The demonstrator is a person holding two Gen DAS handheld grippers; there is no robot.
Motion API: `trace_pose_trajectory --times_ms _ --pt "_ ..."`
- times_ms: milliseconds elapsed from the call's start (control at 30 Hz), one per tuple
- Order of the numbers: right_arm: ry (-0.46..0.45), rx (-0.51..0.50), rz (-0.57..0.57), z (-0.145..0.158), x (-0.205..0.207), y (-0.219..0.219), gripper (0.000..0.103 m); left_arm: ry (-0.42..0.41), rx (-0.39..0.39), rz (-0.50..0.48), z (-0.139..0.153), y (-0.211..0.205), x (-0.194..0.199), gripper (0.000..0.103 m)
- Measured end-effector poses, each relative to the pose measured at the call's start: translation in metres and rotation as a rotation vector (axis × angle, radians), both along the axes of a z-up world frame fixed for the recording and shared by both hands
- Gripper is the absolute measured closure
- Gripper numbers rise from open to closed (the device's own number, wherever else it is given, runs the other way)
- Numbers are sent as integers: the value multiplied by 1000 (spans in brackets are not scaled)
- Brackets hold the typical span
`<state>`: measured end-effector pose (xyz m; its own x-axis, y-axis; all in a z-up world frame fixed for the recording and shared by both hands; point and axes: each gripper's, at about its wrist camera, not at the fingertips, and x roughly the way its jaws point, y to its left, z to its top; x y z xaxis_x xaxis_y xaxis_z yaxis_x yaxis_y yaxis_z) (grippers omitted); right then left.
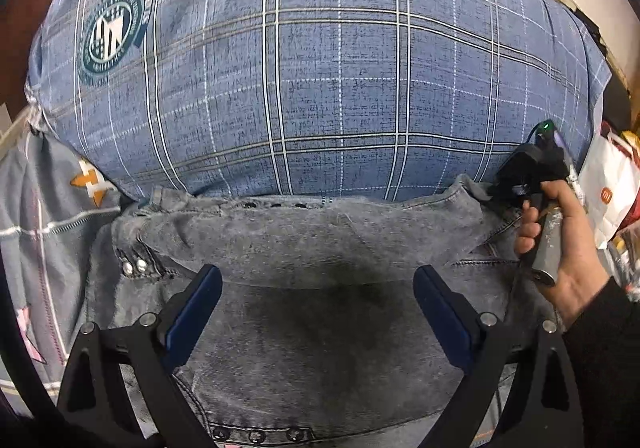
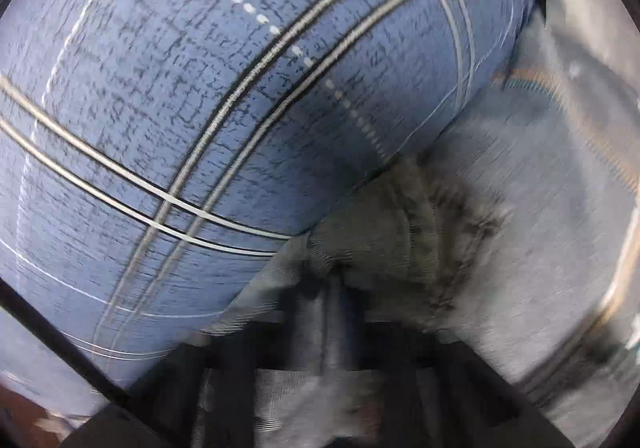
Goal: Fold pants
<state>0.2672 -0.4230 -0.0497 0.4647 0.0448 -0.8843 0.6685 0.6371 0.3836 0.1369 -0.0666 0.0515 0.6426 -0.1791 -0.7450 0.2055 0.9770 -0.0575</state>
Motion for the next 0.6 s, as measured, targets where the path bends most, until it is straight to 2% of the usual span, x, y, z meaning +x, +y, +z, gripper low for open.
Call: trace_pose_trajectory --times_ms 67,133,233,333,433,467,533,600 --pt "-58 -40 23 22 -13 5 98 -12 -2 -5 2 0 -3 6" --pt "-124 -122 63 60 -36 11 98 -7 -17 -14 3 0 -3 6" --pt "-220 -131 136 107 -80 25 98 8 -51 -36 3 1 -7 6" --pt "-268 -117 191 131 -133 36 98 29 -82 -78 2 -3 -12 6" --pt "-273 -54 175 114 -181 31 98 81 -151 -129 -1 -8 -16 6" --pt "-276 -3 124 94 -195 22 98 98 -176 -146 -2 -11 -15 6" --pt "-209 147 24 58 -208 4 98 122 -213 -146 -4 -18 -12 6" --pt "-203 292 14 40 -204 -6 98 172 -224 -126 -11 -27 -4 6"
